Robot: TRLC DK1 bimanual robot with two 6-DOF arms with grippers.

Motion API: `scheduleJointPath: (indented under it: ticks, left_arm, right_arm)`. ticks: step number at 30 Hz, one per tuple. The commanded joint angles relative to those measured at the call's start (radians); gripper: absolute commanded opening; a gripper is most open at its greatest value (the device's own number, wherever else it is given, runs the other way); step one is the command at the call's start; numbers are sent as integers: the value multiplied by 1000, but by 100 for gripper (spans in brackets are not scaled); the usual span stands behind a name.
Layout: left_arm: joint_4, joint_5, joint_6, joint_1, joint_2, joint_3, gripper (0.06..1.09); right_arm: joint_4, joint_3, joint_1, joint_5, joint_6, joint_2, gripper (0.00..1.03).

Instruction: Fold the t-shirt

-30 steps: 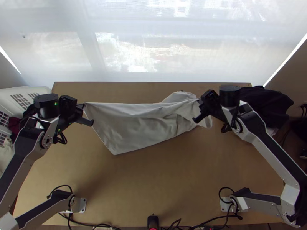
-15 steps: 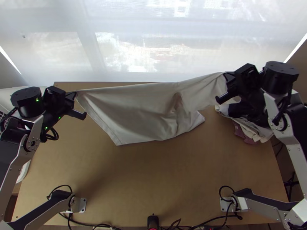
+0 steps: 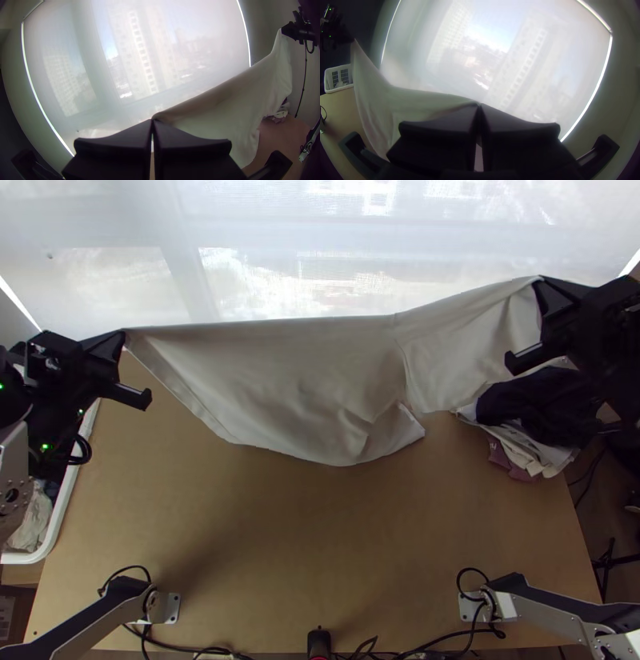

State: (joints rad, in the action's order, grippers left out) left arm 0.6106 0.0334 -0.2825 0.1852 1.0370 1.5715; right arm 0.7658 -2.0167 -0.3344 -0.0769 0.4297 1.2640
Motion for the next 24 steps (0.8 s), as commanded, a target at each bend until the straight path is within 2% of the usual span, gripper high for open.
scheduleJointPath:
  ticks: [1, 6, 9, 17, 20, 24]
  left_arm:
    - [23, -3, 19, 8, -6, 163, 9]
    - [31, 2, 20, 3, 1, 297, 9]
    - [37, 7, 20, 2, 1, 366, 9]
    - [49, 11, -7, -9, -25, 499, 9]
    - [58, 7, -29, -6, -48, 512, 9]
    - [124, -49, -80, -3, -88, 506, 9]
  right_arm:
    - [41, -229, -100, -77, 67, 52, 3]
    - [-10, -286, -221, -176, 196, 55, 3]
    - [-79, -292, -265, -210, 238, 35, 3]
    - [-221, -294, -315, -221, 308, -26, 3]
    - [-211, -292, -324, -219, 316, -48, 3]
    - [-143, -287, -348, -218, 310, -80, 3]
